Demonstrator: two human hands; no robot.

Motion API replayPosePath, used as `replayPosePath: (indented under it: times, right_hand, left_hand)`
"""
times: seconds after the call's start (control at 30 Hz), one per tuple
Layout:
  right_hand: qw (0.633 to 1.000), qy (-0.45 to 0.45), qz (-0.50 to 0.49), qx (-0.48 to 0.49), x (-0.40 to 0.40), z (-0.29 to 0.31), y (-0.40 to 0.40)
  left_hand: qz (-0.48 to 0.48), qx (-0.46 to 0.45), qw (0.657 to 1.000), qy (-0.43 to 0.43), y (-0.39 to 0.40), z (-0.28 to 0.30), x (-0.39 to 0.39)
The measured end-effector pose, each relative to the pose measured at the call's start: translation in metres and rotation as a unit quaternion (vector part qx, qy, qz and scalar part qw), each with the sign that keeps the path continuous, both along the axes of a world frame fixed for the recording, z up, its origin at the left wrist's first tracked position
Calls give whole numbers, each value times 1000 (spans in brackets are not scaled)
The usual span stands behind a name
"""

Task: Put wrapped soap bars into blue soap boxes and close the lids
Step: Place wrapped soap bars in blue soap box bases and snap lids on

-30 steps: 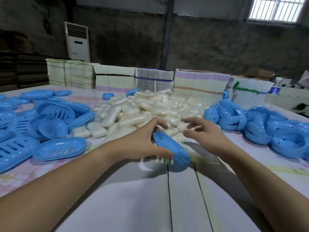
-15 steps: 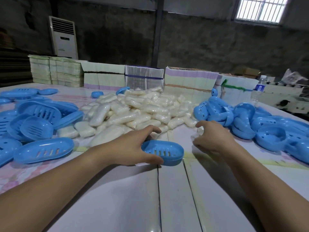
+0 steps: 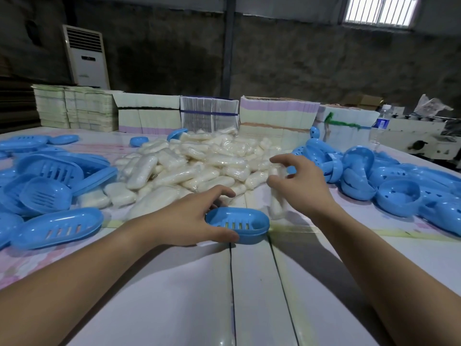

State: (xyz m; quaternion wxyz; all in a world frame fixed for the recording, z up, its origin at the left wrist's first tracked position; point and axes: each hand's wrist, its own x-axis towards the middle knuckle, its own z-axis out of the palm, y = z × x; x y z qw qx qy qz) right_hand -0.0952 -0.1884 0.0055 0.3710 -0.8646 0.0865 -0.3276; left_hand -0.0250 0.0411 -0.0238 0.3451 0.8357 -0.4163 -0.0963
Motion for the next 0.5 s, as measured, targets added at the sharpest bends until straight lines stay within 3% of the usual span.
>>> replayPosePath:
  times: [0.13,0.23,0.4,0.5]
  right_hand:
    - [996,-48,7,79,-2,5,4]
    - [982,-72,70,161,-5,10,5]
    - [962,-17,213,169,-8,5,15]
    - [955,42,247,157,-8,-1,20]
  left_hand:
    - [7,3,1000,5,-1,0,-1]
    - [17,1,1000,-4,-1,-1,0]
    - [39,6,998,-50,-1,-1,4]
    - [37,3,998,-59,-1,-2,5]
